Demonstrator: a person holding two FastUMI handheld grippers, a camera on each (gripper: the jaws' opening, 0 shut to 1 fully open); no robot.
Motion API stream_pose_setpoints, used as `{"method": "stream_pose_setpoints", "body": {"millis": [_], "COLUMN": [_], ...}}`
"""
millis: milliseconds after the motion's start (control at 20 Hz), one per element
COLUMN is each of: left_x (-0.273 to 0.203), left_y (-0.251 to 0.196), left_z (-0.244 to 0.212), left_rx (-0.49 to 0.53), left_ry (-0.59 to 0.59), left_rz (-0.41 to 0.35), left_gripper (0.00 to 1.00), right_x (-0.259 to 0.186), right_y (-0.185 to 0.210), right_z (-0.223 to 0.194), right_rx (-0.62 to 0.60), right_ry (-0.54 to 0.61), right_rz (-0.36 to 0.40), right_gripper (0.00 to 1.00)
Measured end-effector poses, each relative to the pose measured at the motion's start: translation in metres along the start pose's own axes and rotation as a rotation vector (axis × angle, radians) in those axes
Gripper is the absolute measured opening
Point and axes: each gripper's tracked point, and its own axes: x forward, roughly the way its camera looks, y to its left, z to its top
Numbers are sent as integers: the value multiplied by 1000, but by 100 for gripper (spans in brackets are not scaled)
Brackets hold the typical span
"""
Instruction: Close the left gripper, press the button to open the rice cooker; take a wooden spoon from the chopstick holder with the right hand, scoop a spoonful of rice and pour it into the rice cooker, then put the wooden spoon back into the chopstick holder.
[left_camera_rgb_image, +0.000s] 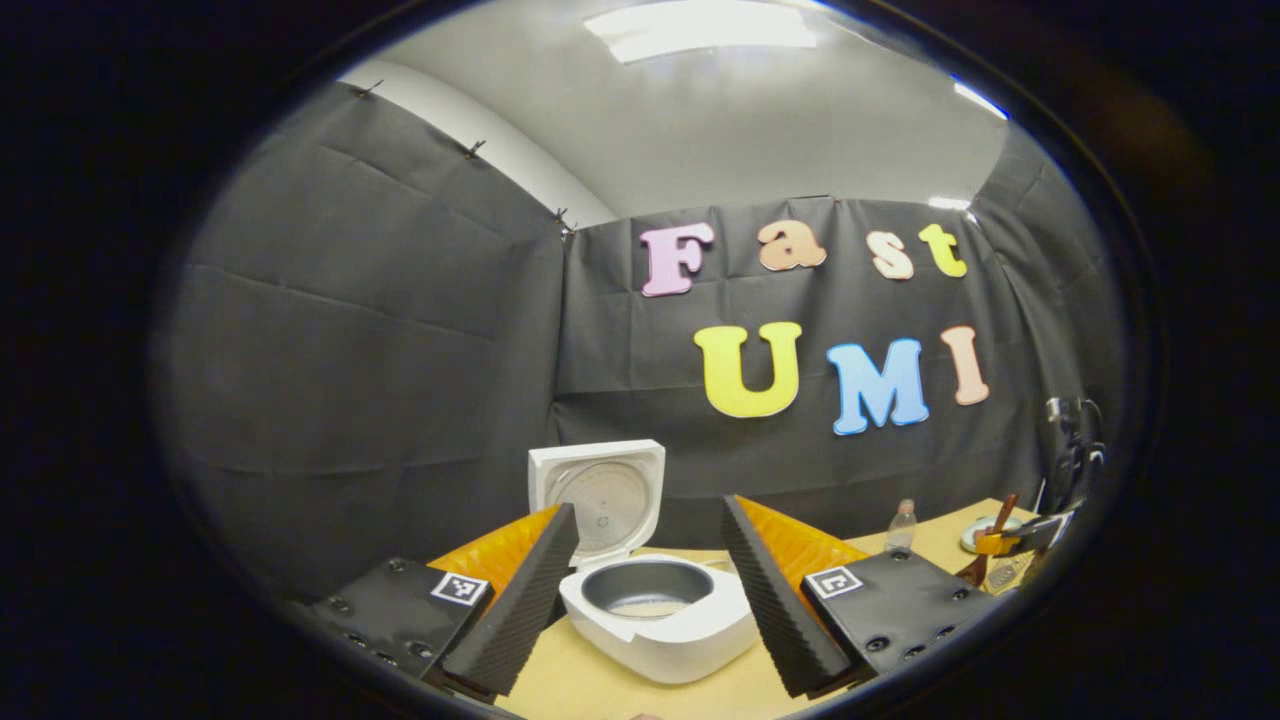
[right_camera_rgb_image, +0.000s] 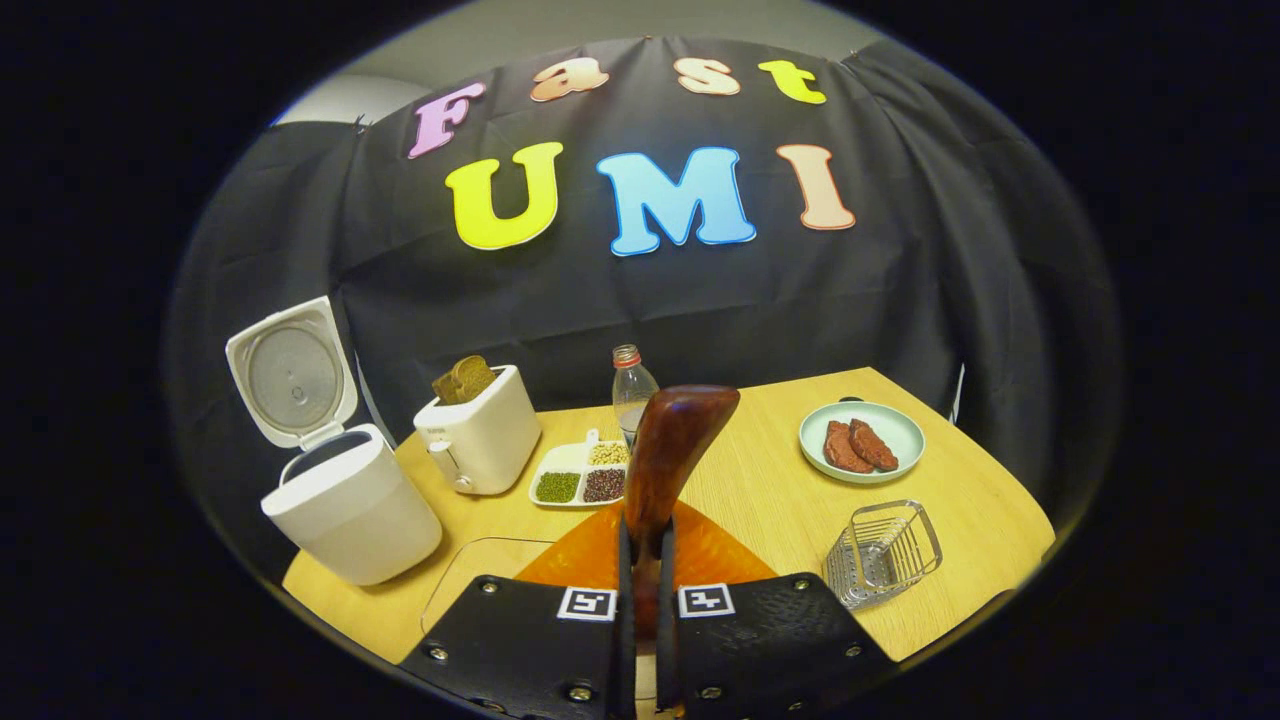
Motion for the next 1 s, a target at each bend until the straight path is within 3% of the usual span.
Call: {"method": "stream_pose_setpoints", "body": {"millis": [50,250,500,750,1000], "left_x": [-2,-11,-18,-21,-22], "left_y": [7,24,36,40,37], "left_z": [-2,-6,-6,-4,-5], "left_rx": [9,13,19,12,5], "left_ry": [7,24,26,15,15], "left_rz": [11,34,50,52,45], "left_gripper": [99,99,99,99,99], "right_x": [6,31,41,35,28], "right_y": [2,9,31,68,83], "right_z": [-7,-32,-52,-63,-74], "right_rx": [-26,-112,-84,34,272], "right_ry": [1,32,84,142,228], "right_rz": [-13,-48,-61,41,124], "right_gripper": [8,8,8,8,8]}}
